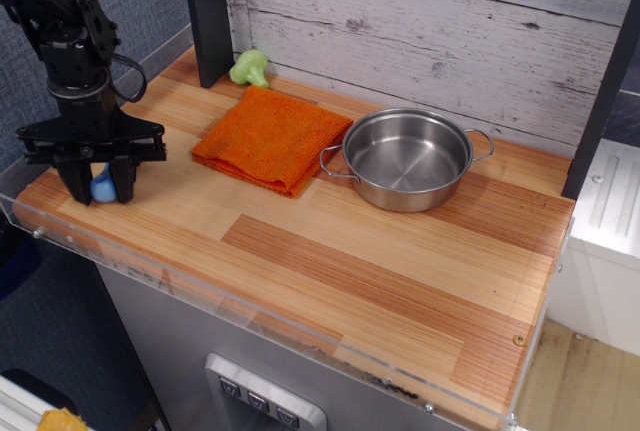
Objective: Move the spoon to bottom right corner of table
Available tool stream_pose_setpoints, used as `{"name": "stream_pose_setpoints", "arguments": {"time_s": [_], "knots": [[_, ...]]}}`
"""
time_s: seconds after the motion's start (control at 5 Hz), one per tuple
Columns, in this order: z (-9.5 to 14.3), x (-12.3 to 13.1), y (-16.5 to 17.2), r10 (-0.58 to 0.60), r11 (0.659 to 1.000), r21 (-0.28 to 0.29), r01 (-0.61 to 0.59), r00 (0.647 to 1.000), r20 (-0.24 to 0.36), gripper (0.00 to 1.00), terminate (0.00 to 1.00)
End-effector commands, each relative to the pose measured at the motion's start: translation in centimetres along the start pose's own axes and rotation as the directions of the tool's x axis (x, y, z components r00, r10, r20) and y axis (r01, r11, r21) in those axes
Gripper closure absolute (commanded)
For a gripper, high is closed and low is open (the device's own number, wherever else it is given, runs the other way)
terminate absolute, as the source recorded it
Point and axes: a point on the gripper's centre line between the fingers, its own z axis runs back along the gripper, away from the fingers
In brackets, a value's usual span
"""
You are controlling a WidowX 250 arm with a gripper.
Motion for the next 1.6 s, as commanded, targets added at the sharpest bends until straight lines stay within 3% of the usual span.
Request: {"name": "stream_pose_setpoints", "arguments": {"time_s": [0.0, 0.4, 0.8, 1.0, 1.4], "knots": [[6.6, 0.5, -0.6, -0.029, 0.999, -0.018, 0.033, 0.986, 0.165, 1.0, 0.0], [10.8, -2.0, -2.1, -0.163, 0.985, -0.016, 0.172, 0.957, 0.241, 1.0, 0.0], [13.0, -6.4, -8.3, -0.375, 0.917, -0.025, 0.399, 0.878, 0.297, 1.0, 0.0], [13.5, -8.7, -11.6, -0.496, 0.85, -0.007, 0.527, 0.805, 0.326, 1.0, 0.0], [11.4, -13.1, -17.2, -0.743, 0.622, 0.036, 0.782, 0.575, 0.344, 1.0, 0.0]]}}
